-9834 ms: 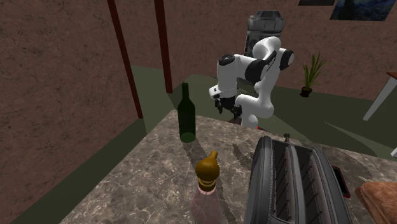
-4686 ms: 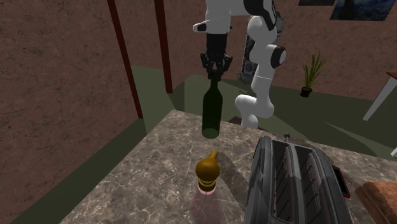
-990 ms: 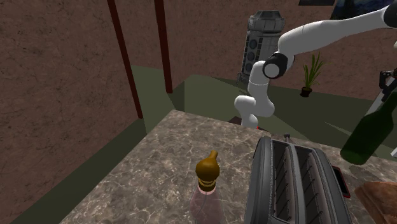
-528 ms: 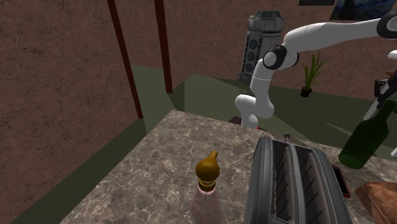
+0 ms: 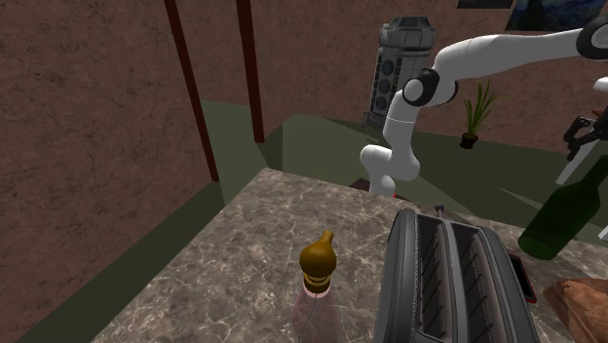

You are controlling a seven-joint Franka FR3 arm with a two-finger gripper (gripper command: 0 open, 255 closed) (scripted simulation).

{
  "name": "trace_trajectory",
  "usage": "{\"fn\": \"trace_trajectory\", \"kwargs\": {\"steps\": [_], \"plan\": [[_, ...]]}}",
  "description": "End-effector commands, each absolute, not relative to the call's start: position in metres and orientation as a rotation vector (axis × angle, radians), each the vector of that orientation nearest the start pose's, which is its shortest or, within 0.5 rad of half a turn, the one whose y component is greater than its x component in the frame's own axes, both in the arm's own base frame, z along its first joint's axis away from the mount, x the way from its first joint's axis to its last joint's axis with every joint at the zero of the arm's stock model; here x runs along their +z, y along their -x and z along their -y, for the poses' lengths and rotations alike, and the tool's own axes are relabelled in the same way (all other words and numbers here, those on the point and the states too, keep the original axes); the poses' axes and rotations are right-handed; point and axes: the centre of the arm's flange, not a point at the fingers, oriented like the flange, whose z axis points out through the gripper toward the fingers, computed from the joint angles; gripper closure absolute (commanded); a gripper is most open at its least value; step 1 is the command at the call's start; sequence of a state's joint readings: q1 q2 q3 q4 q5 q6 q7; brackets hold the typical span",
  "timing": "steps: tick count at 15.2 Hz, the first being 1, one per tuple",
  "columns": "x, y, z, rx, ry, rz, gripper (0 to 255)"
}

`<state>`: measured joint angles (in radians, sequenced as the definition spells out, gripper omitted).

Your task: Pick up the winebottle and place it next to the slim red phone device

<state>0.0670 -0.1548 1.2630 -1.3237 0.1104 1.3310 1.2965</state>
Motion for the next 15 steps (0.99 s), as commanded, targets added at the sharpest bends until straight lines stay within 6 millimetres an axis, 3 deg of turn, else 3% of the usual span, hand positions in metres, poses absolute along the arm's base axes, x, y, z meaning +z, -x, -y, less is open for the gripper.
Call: {"fn": "trace_trajectory", "kwargs": {"steps": [1, 3, 7, 15], "plan": [[0.735, -0.051, -0.507, -0.082, 3.099, 0.098, 0], [0.735, -0.051, -0.507, -0.082, 3.099, 0.098, 0], [0.785, -0.048, -0.505, -0.082, 3.099, 0.098, 0], [0.785, -0.048, -0.505, -0.082, 3.099, 0.098, 0]]}}
